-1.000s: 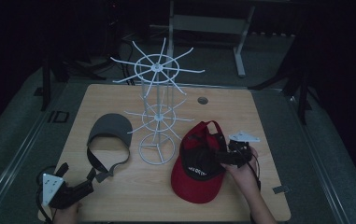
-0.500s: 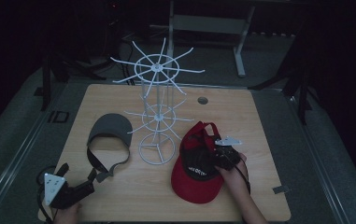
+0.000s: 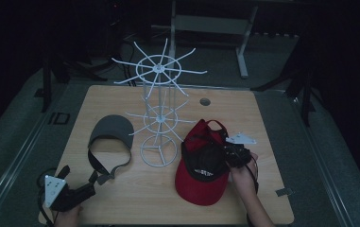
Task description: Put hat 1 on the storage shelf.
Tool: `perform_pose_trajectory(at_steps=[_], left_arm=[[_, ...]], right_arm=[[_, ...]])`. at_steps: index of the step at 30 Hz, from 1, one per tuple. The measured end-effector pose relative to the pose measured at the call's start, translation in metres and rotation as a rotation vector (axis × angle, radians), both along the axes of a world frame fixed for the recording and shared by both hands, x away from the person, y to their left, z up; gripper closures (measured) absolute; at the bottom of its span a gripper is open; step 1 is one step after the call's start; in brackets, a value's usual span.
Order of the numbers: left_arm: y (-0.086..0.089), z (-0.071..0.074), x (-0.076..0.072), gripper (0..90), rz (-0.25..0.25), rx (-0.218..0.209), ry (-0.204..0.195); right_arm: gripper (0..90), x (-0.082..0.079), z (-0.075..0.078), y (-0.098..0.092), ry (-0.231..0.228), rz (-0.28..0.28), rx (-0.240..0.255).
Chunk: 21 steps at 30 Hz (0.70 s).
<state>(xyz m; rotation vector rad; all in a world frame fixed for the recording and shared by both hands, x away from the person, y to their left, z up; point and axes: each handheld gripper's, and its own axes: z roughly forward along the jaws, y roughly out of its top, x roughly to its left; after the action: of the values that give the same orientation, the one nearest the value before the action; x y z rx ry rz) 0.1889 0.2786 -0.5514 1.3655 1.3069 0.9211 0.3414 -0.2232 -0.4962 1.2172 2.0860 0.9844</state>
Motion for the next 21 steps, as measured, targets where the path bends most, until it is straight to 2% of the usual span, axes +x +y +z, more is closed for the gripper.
perform_pose_trajectory(at_steps=[1, 3, 7, 8, 9, 10, 12, 13, 15, 16, 17, 19, 21], left_arm=[[0.000, 0.000, 0.000, 1.5, 0.001, 0.001, -0.001], [0.000, -0.001, 0.000, 1.5, -0.007, 0.000, 0.000], [-0.001, -0.001, 0.001, 1.5, -0.011, 0.010, -0.003], [-0.001, -0.001, 0.001, 1.5, -0.015, 0.009, -0.006], [-0.001, -0.001, 0.001, 1.5, -0.014, 0.009, -0.008], [-0.001, -0.001, 0.001, 1.5, -0.012, 0.010, -0.010], [-0.001, -0.001, 0.001, 1.5, -0.011, 0.005, -0.010], [-0.001, -0.001, 0.001, 1.5, -0.009, 0.006, -0.008], [0.000, -0.001, 0.001, 1.5, -0.004, 0.005, -0.007], [0.000, -0.001, 0.001, 1.5, -0.004, 0.010, -0.004], [0.000, -0.001, 0.001, 1.5, -0.011, 0.015, -0.004], [0.000, 0.000, 0.001, 1.5, -0.014, 0.015, -0.008], [0.000, 0.002, 0.000, 1.5, -0.017, 0.007, -0.010]], right_arm=[[86.0, -0.002, 0.009, -0.003, -0.020, -0.006, 0.025], [86.0, -0.003, 0.014, -0.004, -0.026, -0.006, 0.041], [86.0, -0.009, 0.035, -0.011, -0.077, -0.013, 0.067], [86.0, -0.009, 0.035, -0.011, -0.077, -0.013, 0.067], [86.0, -0.012, 0.044, -0.013, -0.097, -0.016, 0.078], [86.0, -0.012, 0.044, -0.013, -0.097, -0.016, 0.078], [86.1, -0.017, 0.057, -0.015, -0.137, -0.022, 0.084], [86.1, -0.017, 0.057, -0.015, -0.137, -0.022, 0.084], [86.0, -0.022, 0.069, -0.018, -0.166, -0.020, 0.096], [86.0, -0.022, 0.069, -0.018, -0.166, -0.020, 0.096], [86.0, -0.024, 0.077, -0.020, -0.172, -0.014, 0.113], [86.0, -0.025, 0.080, -0.021, -0.187, -0.011, 0.103], [86.0, -0.029, 0.090, -0.023, -0.214, -0.010, 0.096]])
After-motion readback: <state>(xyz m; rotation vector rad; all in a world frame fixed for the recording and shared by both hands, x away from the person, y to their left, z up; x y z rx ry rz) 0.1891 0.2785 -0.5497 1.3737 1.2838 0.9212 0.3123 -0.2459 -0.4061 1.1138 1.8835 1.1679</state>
